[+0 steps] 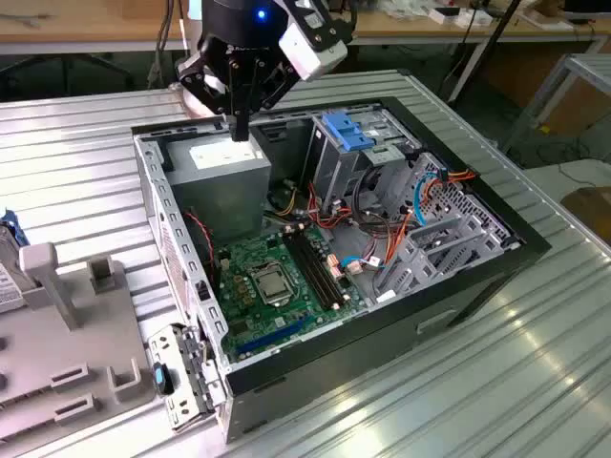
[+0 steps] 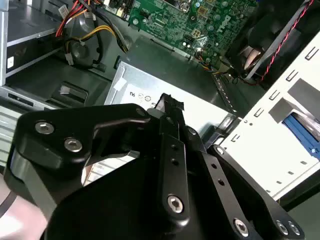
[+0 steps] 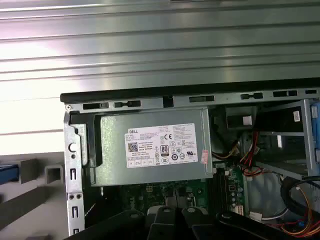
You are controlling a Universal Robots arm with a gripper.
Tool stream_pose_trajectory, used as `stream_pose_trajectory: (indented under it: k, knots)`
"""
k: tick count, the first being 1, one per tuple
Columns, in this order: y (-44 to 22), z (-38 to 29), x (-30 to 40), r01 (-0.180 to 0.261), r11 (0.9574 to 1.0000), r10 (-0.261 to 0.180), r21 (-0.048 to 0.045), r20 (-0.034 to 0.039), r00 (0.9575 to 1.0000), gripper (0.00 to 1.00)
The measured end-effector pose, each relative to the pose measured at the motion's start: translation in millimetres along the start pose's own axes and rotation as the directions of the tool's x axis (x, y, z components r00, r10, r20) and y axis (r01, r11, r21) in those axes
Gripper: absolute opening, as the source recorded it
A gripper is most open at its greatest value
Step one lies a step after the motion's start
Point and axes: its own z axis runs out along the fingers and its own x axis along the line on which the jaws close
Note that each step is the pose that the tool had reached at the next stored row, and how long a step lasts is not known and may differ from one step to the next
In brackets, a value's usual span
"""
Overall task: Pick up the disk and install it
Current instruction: 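Reach for the disk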
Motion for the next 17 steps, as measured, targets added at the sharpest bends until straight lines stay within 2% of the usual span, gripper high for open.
stream_pose_trajectory:
  k: [1,2,10,17]
  knots:
    - [-0.4,-0.2,4.7,0.000,1.0000,0.000,0.0001,-0.0003,1.0000,0.11]
    - [-0.5,-0.2,6.3,0.000,1.0000,0.000,0.0001,-0.0002,1.0000,0.11]
    - [-1.0,-0.5,13.6,0.000,1.0000,0.000,0.0002,-0.0003,1.0000,0.11]
    - [-1.8,-0.7,24.0,0.000,1.0000,0.000,0.0001,-0.0003,1.0000,0.11]
